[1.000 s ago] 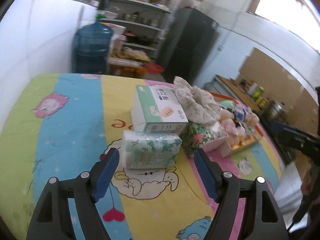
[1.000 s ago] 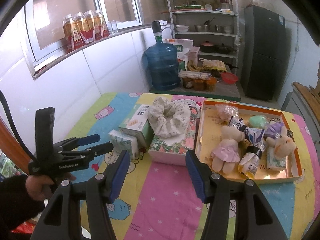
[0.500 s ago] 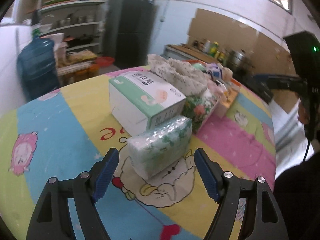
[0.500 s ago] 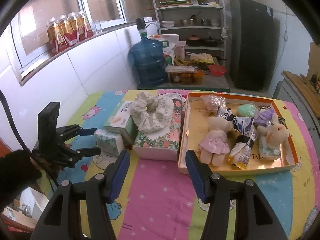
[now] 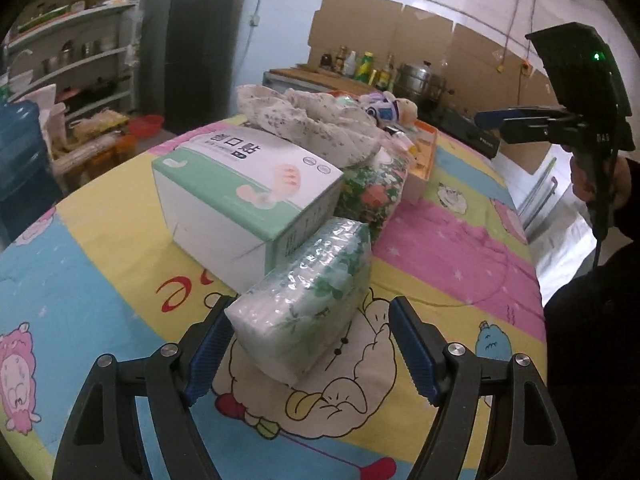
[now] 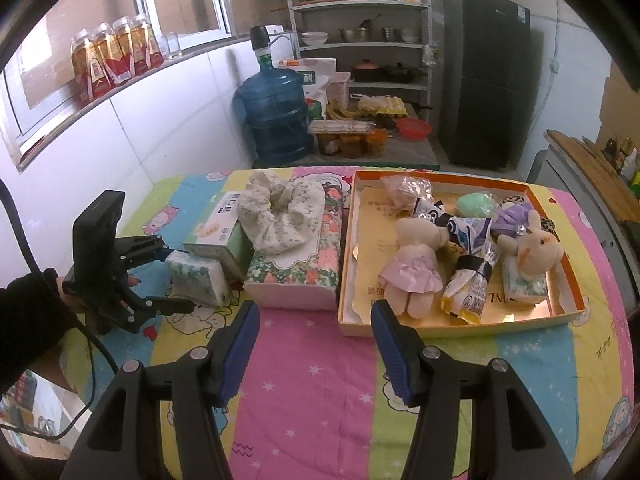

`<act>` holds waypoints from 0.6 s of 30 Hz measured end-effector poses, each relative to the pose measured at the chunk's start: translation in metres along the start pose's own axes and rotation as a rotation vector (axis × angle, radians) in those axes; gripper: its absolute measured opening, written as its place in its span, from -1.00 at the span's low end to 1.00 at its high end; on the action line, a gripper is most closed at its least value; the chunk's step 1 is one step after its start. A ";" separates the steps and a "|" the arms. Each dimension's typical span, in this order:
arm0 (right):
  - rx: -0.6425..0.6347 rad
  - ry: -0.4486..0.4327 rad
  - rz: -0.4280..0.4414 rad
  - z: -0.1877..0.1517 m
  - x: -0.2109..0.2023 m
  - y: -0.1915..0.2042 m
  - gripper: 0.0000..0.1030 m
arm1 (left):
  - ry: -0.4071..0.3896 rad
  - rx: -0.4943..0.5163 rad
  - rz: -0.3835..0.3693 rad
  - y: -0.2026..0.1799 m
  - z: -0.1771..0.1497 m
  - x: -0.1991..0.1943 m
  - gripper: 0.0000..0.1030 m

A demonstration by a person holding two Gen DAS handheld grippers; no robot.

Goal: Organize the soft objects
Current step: 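Grasp the plastic-wrapped white tissue pack with the left tool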

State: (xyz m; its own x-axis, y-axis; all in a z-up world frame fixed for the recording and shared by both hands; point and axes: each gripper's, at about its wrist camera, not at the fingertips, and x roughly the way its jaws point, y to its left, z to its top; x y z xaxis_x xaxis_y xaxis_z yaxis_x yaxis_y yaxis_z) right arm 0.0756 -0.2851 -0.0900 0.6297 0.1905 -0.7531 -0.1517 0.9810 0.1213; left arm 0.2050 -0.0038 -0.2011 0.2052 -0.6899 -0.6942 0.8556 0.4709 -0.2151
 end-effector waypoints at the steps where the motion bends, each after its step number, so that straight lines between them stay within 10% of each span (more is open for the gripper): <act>1: 0.001 0.005 0.000 0.000 0.001 0.000 0.12 | 0.009 -0.004 0.003 0.001 -0.001 0.001 0.53; 7: -0.016 0.015 0.004 0.001 0.006 0.010 0.12 | 0.047 -0.051 0.057 0.000 -0.005 0.006 -0.09; 18: -0.033 0.039 0.041 0.005 0.018 0.021 0.12 | 0.029 -0.086 0.072 -0.021 -0.015 -0.004 -0.44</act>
State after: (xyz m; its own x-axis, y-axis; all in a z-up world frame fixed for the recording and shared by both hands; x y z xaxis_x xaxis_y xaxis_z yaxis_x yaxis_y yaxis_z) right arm 0.0876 -0.2606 -0.0982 0.5923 0.2284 -0.7726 -0.2025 0.9704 0.1317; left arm 0.1793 -0.0023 -0.2044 0.2496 -0.6370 -0.7294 0.7949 0.5649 -0.2214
